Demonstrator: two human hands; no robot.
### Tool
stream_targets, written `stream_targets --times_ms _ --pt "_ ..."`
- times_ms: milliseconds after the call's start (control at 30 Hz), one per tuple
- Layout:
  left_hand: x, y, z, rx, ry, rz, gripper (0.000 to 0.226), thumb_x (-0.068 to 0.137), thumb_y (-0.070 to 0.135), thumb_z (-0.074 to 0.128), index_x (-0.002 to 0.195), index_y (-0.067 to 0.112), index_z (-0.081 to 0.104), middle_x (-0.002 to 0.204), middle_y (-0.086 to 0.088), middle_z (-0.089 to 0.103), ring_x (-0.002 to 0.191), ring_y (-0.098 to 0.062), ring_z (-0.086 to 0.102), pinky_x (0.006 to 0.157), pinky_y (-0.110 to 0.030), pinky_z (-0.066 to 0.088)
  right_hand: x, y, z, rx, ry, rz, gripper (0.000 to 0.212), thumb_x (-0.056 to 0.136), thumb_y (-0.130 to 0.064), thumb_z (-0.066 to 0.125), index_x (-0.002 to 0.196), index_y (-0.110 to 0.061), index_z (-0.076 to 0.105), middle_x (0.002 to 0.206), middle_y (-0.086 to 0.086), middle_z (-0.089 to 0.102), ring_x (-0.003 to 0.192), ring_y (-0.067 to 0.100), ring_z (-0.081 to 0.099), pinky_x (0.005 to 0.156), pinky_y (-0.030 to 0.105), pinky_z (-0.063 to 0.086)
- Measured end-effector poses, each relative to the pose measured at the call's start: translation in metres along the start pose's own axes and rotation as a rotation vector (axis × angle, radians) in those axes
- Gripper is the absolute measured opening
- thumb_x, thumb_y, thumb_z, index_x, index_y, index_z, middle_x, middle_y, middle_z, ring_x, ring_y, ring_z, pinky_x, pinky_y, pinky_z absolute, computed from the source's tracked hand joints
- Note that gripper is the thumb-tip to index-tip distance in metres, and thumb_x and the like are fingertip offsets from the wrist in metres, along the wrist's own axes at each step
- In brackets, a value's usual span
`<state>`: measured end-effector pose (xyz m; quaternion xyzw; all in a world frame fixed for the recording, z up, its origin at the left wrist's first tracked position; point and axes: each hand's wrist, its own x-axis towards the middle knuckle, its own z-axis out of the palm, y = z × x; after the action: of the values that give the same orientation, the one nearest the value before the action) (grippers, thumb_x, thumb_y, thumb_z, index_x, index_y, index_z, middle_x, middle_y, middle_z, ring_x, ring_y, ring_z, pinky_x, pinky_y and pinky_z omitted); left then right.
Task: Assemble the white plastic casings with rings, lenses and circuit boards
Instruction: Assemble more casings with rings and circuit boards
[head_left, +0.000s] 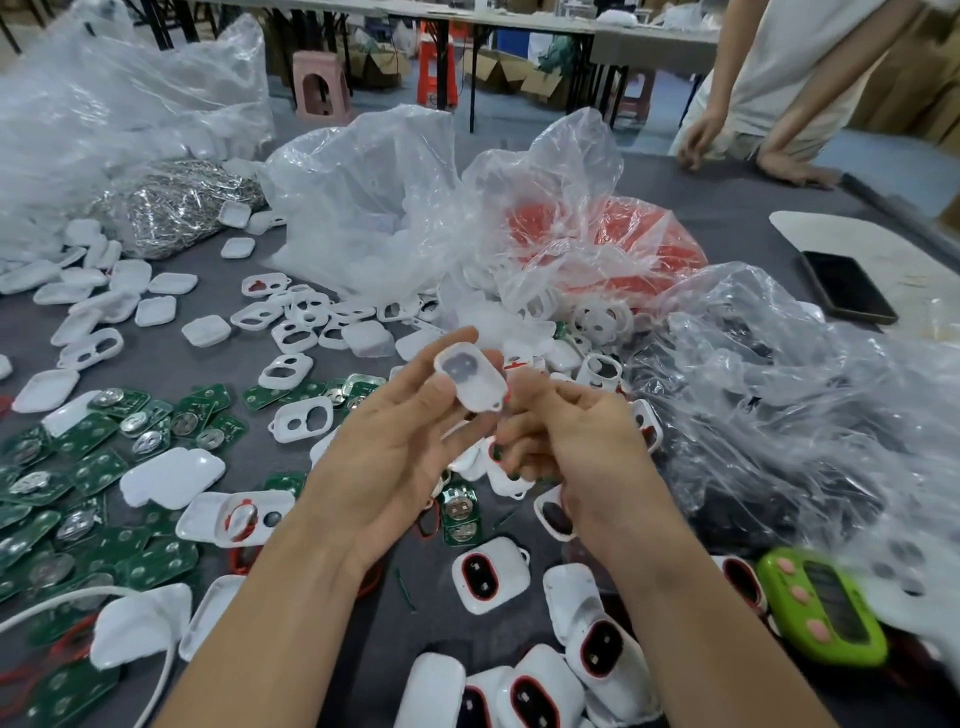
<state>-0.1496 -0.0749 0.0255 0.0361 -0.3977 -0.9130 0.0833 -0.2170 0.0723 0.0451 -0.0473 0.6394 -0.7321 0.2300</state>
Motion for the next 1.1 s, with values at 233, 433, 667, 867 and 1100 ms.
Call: stream_targets --times_ms 233,433,667,867,1100 --pt "0.002 0.015 -0.021 -0.231 0.042 -0.005 0.036 0.1 0.018 0.049 0.131 0.014 0.067 0.132 -0.008 0.069 0.122 -0.023 0.067 0.092 -0.039 0.059 -0.01 -0.012 -0.016 -0.928 -0.049 -0.419 0.012 0.077 -0.017 0.081 0.074 -0.028 0.081 0.062 -0.017 0.07 0.057 -0.004 0.061 0.053 0.009 0.043" --pt "0.003 0.015 -0.02 -0.18 0.058 -0.007 0.034 0.097 0.021 0.054 0.125 0.016 0.073 0.131 -0.006 0.07 0.122 -0.021 0.067 0.093 -0.035 0.058 -0.021 0.009 0.014 -1.299 -0.339 -0.412 0.022 0.083 -0.022 0.076 0.103 -0.03 0.081 0.097 -0.009 0.077 0.086 0.01 0.067 0.077 0.024 0.054" --pt "0.003 0.014 -0.019 -0.142 0.056 -0.029 0.034 0.095 0.02 0.056 0.123 0.016 0.074 0.132 -0.009 0.069 0.126 -0.024 0.063 0.097 -0.036 0.057 -0.013 -0.005 -0.004 -0.832 -0.283 -0.161 0.017 0.066 -0.025 0.087 0.079 -0.033 0.08 0.065 -0.005 0.063 0.056 0.006 0.051 0.056 0.018 0.042" --pt "0.002 0.012 -0.016 -0.073 -0.061 -0.127 0.041 0.091 0.018 0.063 0.131 0.013 0.07 0.13 -0.013 0.069 0.115 -0.023 0.069 0.093 -0.036 0.058 -0.009 -0.021 -0.027 -0.261 -0.186 -0.088 0.022 0.065 0.002 0.088 0.08 -0.012 0.079 0.075 0.007 0.075 0.059 0.011 0.063 0.053 0.016 0.047" --pt "-0.001 0.005 -0.012 0.04 -0.162 -0.282 0.046 0.094 0.021 0.06 0.138 0.007 0.063 0.137 -0.02 0.063 0.113 -0.029 0.068 0.092 -0.044 0.059 -0.014 -0.024 -0.019 -0.326 0.174 -0.465 0.035 0.059 0.005 0.092 0.079 -0.015 0.073 0.073 0.002 0.077 0.064 0.026 0.073 0.059 0.032 0.062"
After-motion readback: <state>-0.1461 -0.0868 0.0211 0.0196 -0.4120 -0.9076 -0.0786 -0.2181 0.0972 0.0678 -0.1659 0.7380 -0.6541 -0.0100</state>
